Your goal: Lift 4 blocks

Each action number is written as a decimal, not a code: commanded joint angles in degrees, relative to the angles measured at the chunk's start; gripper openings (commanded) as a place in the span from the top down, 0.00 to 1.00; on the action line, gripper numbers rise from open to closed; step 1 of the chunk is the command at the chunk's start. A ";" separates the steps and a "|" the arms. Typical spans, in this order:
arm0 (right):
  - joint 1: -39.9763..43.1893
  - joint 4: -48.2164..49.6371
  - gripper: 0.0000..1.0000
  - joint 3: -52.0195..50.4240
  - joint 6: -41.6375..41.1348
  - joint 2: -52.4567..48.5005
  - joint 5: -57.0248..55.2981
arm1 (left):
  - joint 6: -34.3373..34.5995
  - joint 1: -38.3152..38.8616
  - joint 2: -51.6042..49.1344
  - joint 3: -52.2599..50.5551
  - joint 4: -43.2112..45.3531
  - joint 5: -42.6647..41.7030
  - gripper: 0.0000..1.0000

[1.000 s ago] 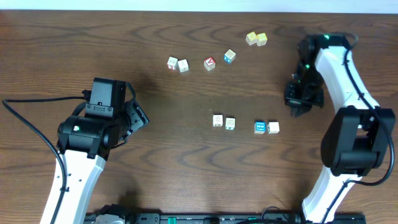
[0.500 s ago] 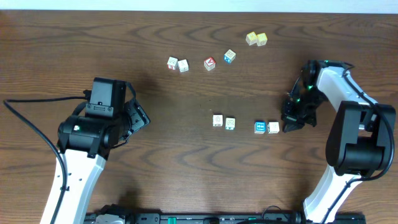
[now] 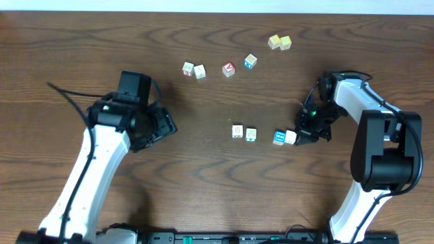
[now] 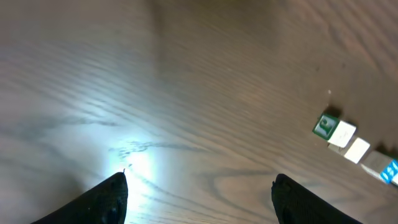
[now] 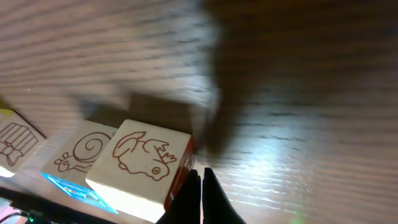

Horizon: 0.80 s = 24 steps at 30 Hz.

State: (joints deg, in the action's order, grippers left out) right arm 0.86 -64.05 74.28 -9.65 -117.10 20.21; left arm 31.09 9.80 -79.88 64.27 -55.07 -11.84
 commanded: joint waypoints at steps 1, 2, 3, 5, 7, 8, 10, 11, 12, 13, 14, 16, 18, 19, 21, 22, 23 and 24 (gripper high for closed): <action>-2.29 1.11 0.98 -0.13 -0.66 0.52 1.55 | -5.99 -0.07 -5.55 -0.63 2.12 -7.43 0.27; -2.80 1.51 0.98 -0.13 -1.03 0.52 1.57 | -7.06 -0.07 -7.17 -0.63 2.80 -9.33 0.27; -3.23 1.88 0.98 -0.13 -1.03 0.52 1.75 | -7.87 -0.07 -8.66 -0.63 3.41 -11.02 0.29; -4.24 2.60 0.97 -0.13 -1.05 0.52 1.73 | -9.99 -0.07 -11.63 -0.63 4.74 -14.53 0.35; -5.25 3.26 0.97 -0.13 -1.84 0.52 1.75 | -12.28 -0.07 -14.60 -0.63 6.14 -17.55 0.36; -5.68 3.52 0.97 -0.13 -2.16 0.52 1.73 | -12.74 -0.07 -15.80 -0.63 6.58 -18.47 0.36; -6.40 4.09 0.96 -0.13 -2.54 0.52 1.75 | -13.97 -0.07 -18.25 -0.63 7.26 -20.20 0.36; -6.67 4.17 0.96 -0.13 -2.56 0.52 1.75 | -14.73 -0.07 -19.08 -0.63 7.45 -20.90 0.36; -6.99 4.48 0.96 -0.13 -2.58 0.52 1.75 | -16.09 -0.07 -20.06 -0.63 7.65 -22.18 0.37; -7.26 4.55 0.96 -0.13 -2.58 0.52 1.75 | -17.31 0.02 -20.72 -0.63 7.67 -23.45 0.37; -7.50 4.63 0.96 -0.13 -2.58 0.52 1.75 | -18.73 0.20 -21.40 -0.63 7.72 -24.96 0.37; -7.82 4.94 0.96 -0.13 -2.71 0.52 1.81 | -20.04 0.74 -22.38 -0.63 7.98 -26.62 0.37; -8.15 5.25 0.96 -0.13 -2.78 0.52 1.84 | -20.13 1.92 -23.06 -0.63 9.03 -26.77 0.39; -8.28 5.44 0.96 -0.13 -2.75 0.52 1.81 | -20.11 2.58 -23.17 -0.63 9.62 -26.75 0.41; -8.46 5.64 0.96 -0.13 -2.75 0.52 1.81 | -19.89 4.11 -23.19 -0.63 11.54 -26.75 0.50; -8.46 5.99 0.96 -0.13 -2.75 0.52 1.81 | -19.54 5.03 -23.19 -0.63 12.92 -26.71 0.55; -8.46 6.01 0.96 -0.13 -2.75 0.52 1.81 | -18.67 5.88 -23.21 -0.63 14.36 -26.36 0.60; -8.46 6.01 0.96 -0.13 -2.75 0.52 1.84 | -17.20 6.69 -23.23 -0.63 15.65 -25.49 0.65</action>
State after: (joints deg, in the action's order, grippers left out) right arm -7.01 -58.63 74.26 -11.73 -117.10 21.96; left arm 13.02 14.35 -102.54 64.20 -41.32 -36.93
